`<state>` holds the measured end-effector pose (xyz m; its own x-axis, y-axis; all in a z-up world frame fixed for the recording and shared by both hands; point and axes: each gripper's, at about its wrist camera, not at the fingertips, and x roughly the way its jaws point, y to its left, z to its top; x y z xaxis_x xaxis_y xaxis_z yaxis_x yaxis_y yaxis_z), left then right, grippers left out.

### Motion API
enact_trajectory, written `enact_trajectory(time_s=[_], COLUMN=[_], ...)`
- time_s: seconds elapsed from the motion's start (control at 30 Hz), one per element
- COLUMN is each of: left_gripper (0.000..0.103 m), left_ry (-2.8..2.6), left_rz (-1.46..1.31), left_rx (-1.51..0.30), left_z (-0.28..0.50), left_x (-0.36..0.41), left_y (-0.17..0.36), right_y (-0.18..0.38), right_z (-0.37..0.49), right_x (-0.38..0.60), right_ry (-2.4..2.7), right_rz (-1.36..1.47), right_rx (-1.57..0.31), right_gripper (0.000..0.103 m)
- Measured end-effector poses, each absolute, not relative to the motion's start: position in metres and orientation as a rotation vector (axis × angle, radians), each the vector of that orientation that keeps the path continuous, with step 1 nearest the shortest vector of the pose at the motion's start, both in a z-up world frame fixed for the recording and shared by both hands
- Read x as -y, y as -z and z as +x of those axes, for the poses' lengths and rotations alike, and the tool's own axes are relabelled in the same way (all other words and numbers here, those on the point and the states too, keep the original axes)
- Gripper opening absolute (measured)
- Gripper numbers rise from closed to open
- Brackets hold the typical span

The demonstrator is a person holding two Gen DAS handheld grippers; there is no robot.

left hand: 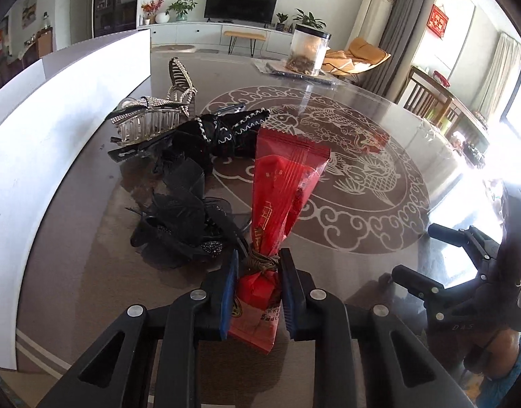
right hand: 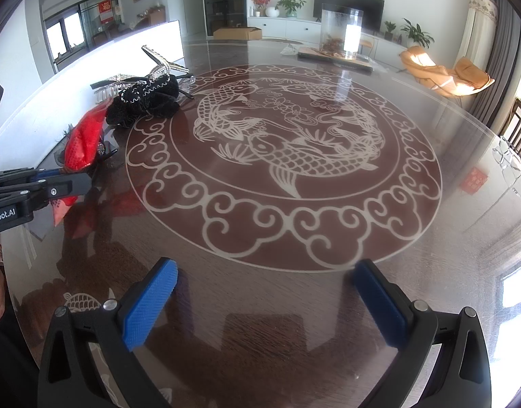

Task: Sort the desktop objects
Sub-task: 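Lower the left tool onto the red snack packet and close on it, then lift the red packet with the left tool while the right tool grasps the black hair clip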

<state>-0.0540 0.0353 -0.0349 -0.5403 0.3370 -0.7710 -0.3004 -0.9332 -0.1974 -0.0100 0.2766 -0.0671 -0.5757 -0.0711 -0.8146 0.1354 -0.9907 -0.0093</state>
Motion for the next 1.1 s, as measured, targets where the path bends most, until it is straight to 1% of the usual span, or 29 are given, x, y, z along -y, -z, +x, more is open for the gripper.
enact_trajectory(time_s=[0.1, 0.23, 0.3, 0.4, 0.53, 0.6, 0.7, 0.8, 0.87, 0.93, 0.97, 1.1], left_gripper=[0.023, 0.023, 0.023, 0.023, 0.023, 0.023, 0.023, 0.023, 0.023, 0.023, 0.023, 0.023], left_ry=[-2.519, -2.437, -2.419, -2.487, -2.624, -2.645, -2.677, -2.682, -2.677, -2.669, -2.668, -2.696], left_rz=[-1.251, -1.32, -1.309, -1.325, -1.383, -1.43, -1.46, -1.482, -1.493, -1.501, -1.499, -1.432], left_rx=[0.122, 0.181, 0.199, 0.208, 0.346, 0.399, 0.422, 0.442, 0.459, 0.462, 0.458, 0.409], left_z=[-0.05, -0.05, -0.046, -0.046, -0.046, -0.047, -0.047, -0.047, -0.049, -0.051, -0.05, -0.043], left_x=[-0.007, 0.014, 0.017, 0.021, 0.052, 0.062, 0.069, 0.072, 0.073, 0.072, 0.072, 0.065], left_y=[0.022, 0.026, 0.026, 0.027, 0.031, 0.036, 0.038, 0.041, 0.043, 0.045, 0.045, 0.034], right_y=[0.064, 0.059, 0.054, 0.041, 0.031, 0.035, 0.05, 0.057, 0.057, 0.059, 0.057, 0.045], right_z=[-0.01, -0.02, -0.03, -0.044, -0.059, -0.069, -0.089, -0.103, -0.107, -0.108, -0.105, -0.093], right_x=[-0.277, -0.265, -0.253, -0.233, -0.193, -0.169, -0.134, -0.109, -0.097, -0.087, -0.085, -0.097], right_ry=[2.643, 2.532, 2.512, 2.468, 2.328, 2.256, 2.168, 2.126, 2.098, 2.077, 2.092, 2.111], right_rz=[1.351, 1.311, 1.296, 1.231, 1.153, 1.139, 1.158, 1.156, 1.131, 1.139, 1.122, 1.121], right_rx=[-0.069, 0.03, 0.026, -0.004, -0.093, -0.149, -0.243, -0.277, -0.276, -0.322, -0.363, -0.36], right_gripper=[0.103, 0.103, 0.103, 0.103, 0.103, 0.103, 0.103, 0.103, 0.092, 0.052, 0.047, 0.047])
